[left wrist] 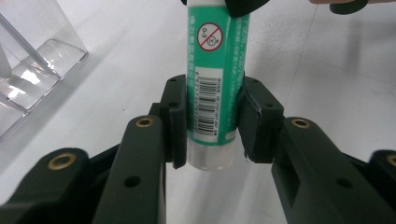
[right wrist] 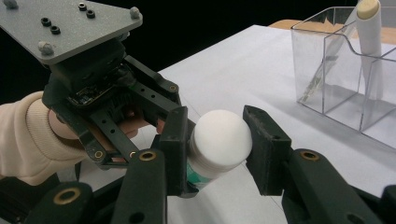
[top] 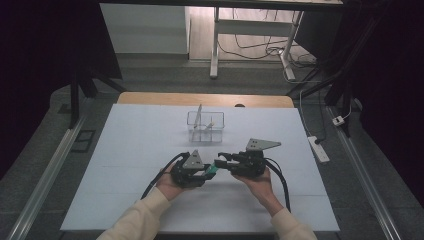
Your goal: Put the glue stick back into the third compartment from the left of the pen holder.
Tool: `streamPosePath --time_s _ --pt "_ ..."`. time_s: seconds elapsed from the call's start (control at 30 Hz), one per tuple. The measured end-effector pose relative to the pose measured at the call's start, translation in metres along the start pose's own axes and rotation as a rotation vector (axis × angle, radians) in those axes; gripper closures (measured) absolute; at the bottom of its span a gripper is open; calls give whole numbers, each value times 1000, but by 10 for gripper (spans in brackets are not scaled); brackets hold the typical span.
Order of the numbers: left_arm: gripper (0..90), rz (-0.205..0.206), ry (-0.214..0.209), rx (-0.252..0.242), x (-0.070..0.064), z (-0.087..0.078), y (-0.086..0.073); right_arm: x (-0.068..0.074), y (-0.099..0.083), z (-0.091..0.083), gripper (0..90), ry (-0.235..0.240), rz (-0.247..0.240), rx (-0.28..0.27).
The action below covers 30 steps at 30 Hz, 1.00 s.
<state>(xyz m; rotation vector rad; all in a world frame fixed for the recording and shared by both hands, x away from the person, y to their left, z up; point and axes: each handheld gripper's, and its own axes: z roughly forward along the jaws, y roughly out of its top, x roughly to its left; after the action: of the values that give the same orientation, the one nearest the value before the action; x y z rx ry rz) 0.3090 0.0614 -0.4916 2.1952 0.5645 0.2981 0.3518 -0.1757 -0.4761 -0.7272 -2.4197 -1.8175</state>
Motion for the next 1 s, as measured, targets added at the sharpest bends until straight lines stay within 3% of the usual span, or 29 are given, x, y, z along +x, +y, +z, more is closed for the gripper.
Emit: streamPosePath --time_s 0.27,0.37,0.6,1.0 --pt "628 -24 8 -9 1 1 0 2 0 0 636 -4 -14 -11" --pt "585 -45 -4 -26 3 -1 0 3 0 0 643 -33 -34 -9" --pt "440 -72 -6 -17 7 -6 -4 1 -1 -3 644 -49 -36 -14" --pt "370 -141 22 6 13 -34 -24 1 2 -7 645 -63 -45 -32"
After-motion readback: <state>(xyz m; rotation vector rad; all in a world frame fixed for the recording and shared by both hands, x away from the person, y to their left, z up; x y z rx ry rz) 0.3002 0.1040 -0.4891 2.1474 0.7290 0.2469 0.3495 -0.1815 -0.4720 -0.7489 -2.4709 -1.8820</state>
